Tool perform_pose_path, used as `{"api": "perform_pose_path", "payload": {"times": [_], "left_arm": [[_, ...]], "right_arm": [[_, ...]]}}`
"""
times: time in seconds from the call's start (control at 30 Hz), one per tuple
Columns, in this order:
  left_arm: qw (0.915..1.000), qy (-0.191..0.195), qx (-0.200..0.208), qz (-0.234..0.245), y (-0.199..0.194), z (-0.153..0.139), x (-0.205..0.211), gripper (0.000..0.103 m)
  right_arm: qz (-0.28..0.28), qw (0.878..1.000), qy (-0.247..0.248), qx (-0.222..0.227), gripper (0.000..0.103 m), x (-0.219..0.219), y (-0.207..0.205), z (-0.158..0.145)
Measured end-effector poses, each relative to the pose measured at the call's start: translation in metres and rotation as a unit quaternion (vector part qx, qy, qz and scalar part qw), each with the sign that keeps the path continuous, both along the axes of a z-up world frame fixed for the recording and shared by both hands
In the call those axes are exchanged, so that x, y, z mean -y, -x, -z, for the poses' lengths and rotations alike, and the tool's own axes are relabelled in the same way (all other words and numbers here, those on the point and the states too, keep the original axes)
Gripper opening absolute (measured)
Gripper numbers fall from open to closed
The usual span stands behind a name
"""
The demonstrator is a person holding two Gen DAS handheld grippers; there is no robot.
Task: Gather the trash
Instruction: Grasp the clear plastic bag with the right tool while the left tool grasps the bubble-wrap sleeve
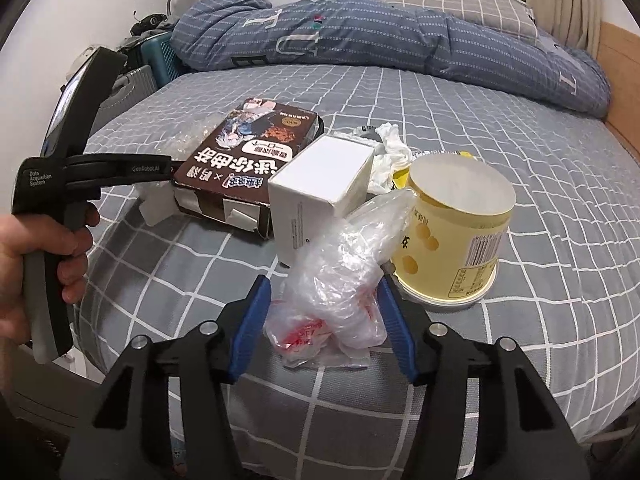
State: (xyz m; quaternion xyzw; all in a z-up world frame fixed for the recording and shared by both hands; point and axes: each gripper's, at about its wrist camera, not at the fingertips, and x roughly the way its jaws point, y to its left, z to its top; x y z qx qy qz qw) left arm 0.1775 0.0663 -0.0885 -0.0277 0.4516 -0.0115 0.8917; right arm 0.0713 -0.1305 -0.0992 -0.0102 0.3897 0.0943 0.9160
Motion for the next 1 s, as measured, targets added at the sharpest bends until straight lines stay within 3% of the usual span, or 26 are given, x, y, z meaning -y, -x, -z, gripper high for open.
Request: {"api": "perform_pose_path", "payload": {"times": [0.37,0.57,1.0], "left_arm": [[0.9998,0.010,0.011,-0.014,0.006,-0.015,-0.008,0.028],[0.9995,-0.004,0.024,-0.018,0.013,-0.030,-0.007,0.028],[0.9984,0.000,0.053,-0.019,0.056,-0.065,-0.001,0.028]], "right_arm": [[-0.003,1.000,-0.003,0.017,0.053,-0.003,0.007,-0.017],[-0.004,1.000,-0.004,0.026,0.053,-0.004,0.015,-0.030],[0.002,0.999,-0.005,0.052,0.053,0.004,0.038,-0.059]]}}
